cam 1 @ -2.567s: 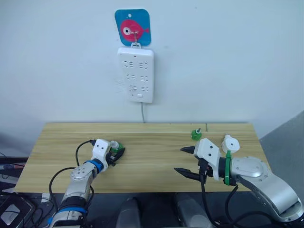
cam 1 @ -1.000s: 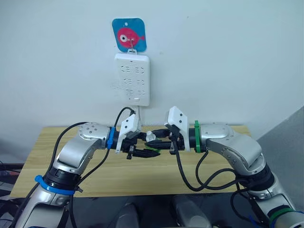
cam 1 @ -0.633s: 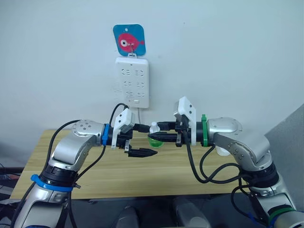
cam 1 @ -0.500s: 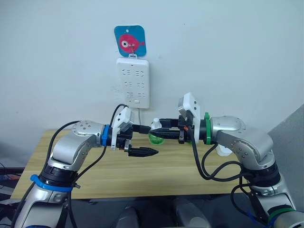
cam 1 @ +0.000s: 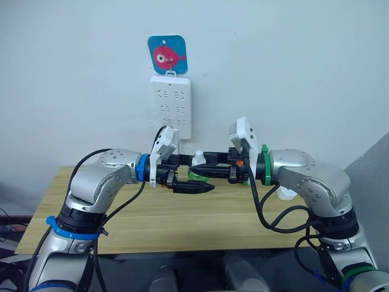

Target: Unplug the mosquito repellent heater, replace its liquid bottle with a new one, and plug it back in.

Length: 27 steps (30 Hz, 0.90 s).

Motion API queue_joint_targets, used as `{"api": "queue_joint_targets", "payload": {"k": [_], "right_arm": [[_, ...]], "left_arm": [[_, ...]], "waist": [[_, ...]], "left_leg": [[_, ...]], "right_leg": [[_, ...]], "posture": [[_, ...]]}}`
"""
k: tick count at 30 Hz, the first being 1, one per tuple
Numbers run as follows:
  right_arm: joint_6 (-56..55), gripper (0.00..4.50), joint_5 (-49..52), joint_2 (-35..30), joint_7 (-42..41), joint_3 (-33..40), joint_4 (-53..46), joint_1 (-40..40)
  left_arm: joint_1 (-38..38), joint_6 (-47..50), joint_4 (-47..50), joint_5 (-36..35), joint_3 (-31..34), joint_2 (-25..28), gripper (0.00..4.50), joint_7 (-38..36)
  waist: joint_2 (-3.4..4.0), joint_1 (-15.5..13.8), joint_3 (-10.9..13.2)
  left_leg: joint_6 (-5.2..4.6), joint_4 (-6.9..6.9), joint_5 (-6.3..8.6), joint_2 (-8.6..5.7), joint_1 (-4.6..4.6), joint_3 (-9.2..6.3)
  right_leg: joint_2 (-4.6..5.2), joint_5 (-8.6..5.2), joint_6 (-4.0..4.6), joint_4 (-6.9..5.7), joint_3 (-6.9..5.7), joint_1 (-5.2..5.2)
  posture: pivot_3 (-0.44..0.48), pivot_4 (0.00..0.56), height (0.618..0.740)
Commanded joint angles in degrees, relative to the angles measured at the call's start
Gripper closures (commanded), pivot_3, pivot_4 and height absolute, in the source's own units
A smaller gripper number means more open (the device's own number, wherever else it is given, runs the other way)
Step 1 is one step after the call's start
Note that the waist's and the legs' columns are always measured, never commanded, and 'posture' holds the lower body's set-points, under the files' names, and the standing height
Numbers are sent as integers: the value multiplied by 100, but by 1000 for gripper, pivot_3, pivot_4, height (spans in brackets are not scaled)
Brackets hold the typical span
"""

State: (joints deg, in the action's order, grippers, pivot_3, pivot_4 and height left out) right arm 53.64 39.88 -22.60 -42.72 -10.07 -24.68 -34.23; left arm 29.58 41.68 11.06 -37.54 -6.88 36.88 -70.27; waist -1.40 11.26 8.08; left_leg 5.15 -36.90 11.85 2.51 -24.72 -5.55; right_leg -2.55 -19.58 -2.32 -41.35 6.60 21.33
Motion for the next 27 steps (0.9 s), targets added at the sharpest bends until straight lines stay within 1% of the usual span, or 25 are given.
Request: {"api": "queue_joint_targets", "payload": {"k": [1, 8, 11, 12, 13, 18, 20, 22, 25, 27], "right_arm": [[-59, 3409, 197, 29, 42, 215, -200, -35], [-69, 3409, 305, 11, 83, 223, -196, -54], [-85, 3409, 315, 12, 79, 223, -185, -61], [-87, 3409, 317, 10, 79, 221, -192, -58], [-86, 3409, 324, 11, 80, 223, -195, -57], [-124, 3409, 315, 8, 45, 217, -175, -57], [-181, 3409, 416, -118, -378, 147, -130, -115], [-305, 3409, 410, -419, -1114, -47, 3, -275], [-719, 3409, 101, -905, -2300, -487, 462, -665], [-1039, 3409, -146, -1087, -2824, -740, 783, -906]], "left_arm": [[-20, -125, 177, 55, -6, 79, 1208, -48], [-21, -98, 125, 3, 52, 82, 1208, -60], [6, -36, 82, -71, 112, 30, 1723, -6], [23, -5, 75, -112, 137, 6, 2036, 20], [46, 20, 63, -139, 156, -14, 2217, 45], [72, -8, 40, -127, 156, -30, 2216, 36], [83, -54, 57, -116, 123, -17, 2216, -40], [80, -166, 108, -37, 24, 50, 2216, -209], [66, -291, 135, 43, -83, 123, 2216, -385], [65, -348, 127, 64, -106, 126, 2216, -409]], "waist": [[1, 0, -8], [12, -1, -48], [24, 0, -59], [25, 0, -60], [25, 0, -60], [26, 0, -60], [26, -1, -60], [26, -4, -60], [27, -2, -59], [28, -2, -59]], "left_leg": [[0, 0, 0, 0, 0, 0], [0, -1, 0, 0, 0, -1], [-1, -2, 0, -1, 0, -1], [-1, -2, 0, 0, 0, -1], [-1, -2, -1, 0, 0, -1], [-2, -2, -1, 0, 1, -1], [-2, -2, -1, 1, 1, -3], [-2, -2, -1, 0, 1, -2], [-2, -4, -1, -3, 4, 1], [-4, -2, -1, 0, 16, 1]], "right_leg": [[0, 0, 0, 0, 0, 0], [0, 0, 0, 0, -1, -1], [-1, 0, 0, 0, 0, -2], [-2, 0, 0, 0, 0, -2], [-3, 0, 0, -1, 0, -2], [-4, 0, 0, -1, 0, -2], [-5, 0, 0, -1, 0, -2], [-5, 0, 0, -1, 0, -3], [-4, 0, 0, 1, 1, -7], [-6, 0, 0, 1, 1, -17]], "posture": [[-172, 42, 740], [-171, 41, 740], [-171, 42, 740], [-171, 42, 740], [-171, 42, 740], [-171, 44, 740], [-171, 47, 740], [-170, 49, 740], [-164, 56, 740], [-164, 56, 740]]}}
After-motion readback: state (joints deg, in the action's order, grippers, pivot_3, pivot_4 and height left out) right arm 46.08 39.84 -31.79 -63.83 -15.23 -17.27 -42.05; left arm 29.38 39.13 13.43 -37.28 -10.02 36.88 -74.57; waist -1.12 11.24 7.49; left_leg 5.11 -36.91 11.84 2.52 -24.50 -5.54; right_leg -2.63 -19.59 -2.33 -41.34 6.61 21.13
